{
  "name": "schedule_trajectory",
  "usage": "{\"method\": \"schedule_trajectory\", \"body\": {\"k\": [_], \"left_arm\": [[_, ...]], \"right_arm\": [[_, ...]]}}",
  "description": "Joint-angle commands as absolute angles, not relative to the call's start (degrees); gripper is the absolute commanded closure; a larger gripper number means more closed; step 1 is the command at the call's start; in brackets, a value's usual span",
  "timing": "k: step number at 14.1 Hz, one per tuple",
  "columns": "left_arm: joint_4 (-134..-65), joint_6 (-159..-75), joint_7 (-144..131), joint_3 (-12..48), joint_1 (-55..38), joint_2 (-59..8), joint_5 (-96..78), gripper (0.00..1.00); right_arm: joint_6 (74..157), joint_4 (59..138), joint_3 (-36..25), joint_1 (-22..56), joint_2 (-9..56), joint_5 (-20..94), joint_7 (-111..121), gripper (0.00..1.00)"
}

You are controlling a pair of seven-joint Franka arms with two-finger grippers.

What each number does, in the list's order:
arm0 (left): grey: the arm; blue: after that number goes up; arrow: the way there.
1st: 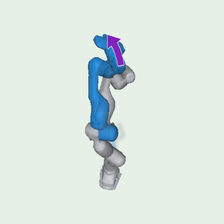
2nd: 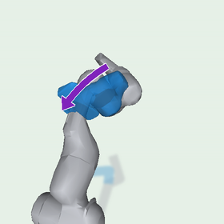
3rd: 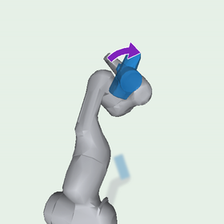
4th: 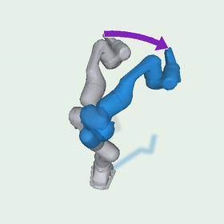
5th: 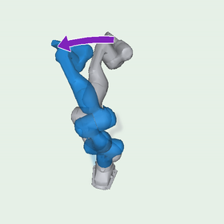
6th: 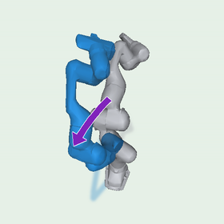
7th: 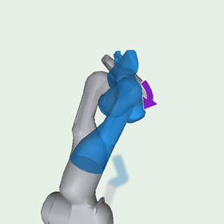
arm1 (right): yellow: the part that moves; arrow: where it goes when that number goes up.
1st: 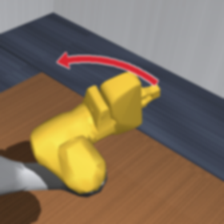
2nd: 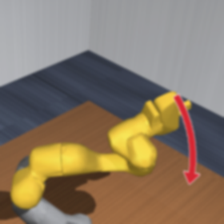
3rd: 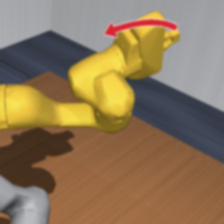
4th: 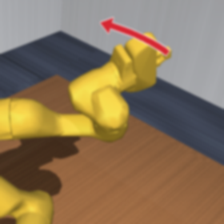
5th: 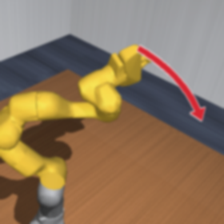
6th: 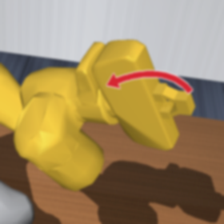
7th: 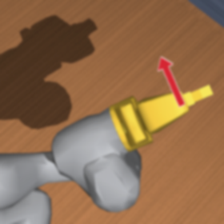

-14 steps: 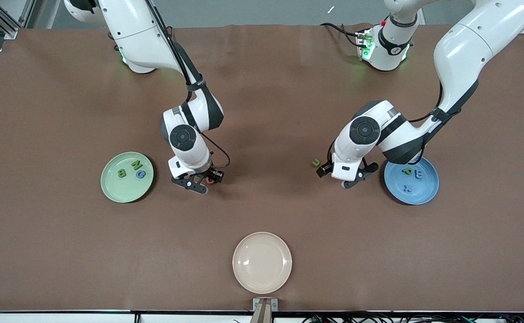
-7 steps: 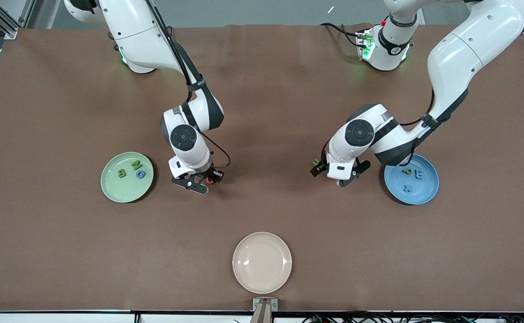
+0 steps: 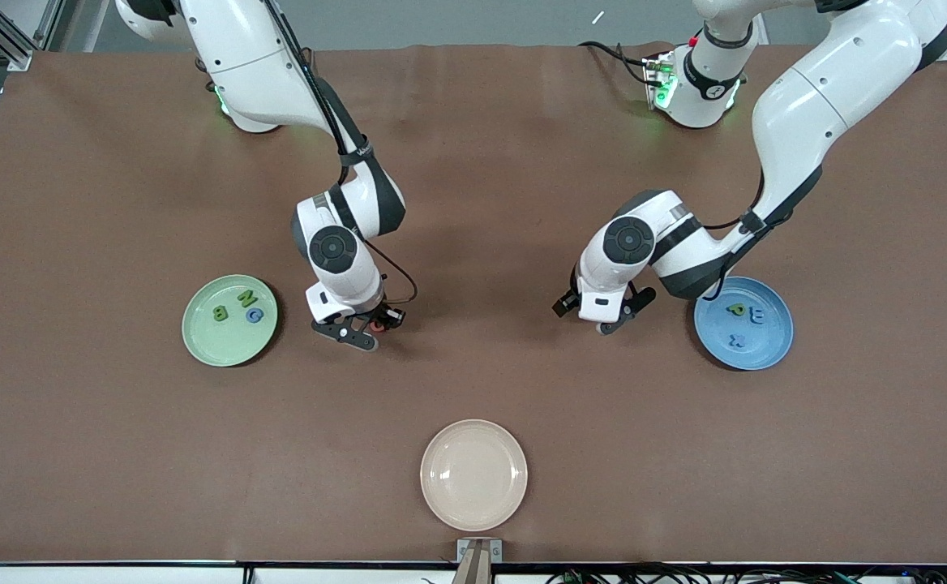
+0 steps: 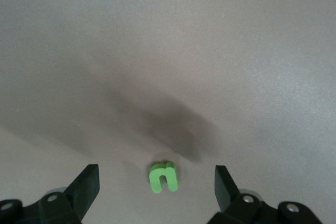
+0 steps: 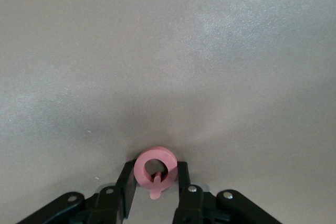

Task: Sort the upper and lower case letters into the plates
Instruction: 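Lower the left gripper onto the green n while the right gripper carries the Q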

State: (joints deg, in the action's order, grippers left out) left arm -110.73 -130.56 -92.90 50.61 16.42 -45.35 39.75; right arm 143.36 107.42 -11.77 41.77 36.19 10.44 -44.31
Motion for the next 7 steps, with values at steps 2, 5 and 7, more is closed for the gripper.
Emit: {"method": "schedule_trajectory", "body": {"k": [2, 5, 7], "left_arm": [[-110.8, -132.1, -93.7, 50.1, 15.9, -46.4, 39.4, 0.05], [-110.7, -132.3, -94.0, 50.1, 15.5, -47.0, 39.5, 0.08], [-110.7, -132.5, -94.1, 50.1, 14.9, -47.1, 39.7, 0.1]], "right_arm": [[141.3, 107.2, -12.3, 40.8, 35.3, 9.8, -43.6, 1.0], [125.6, 103.2, -12.7, 35.4, 32.2, 9.8, -34.6, 1.0], [117.2, 101.8, -14.8, 32.0, 30.5, 9.7, -25.4, 1.0]]}}
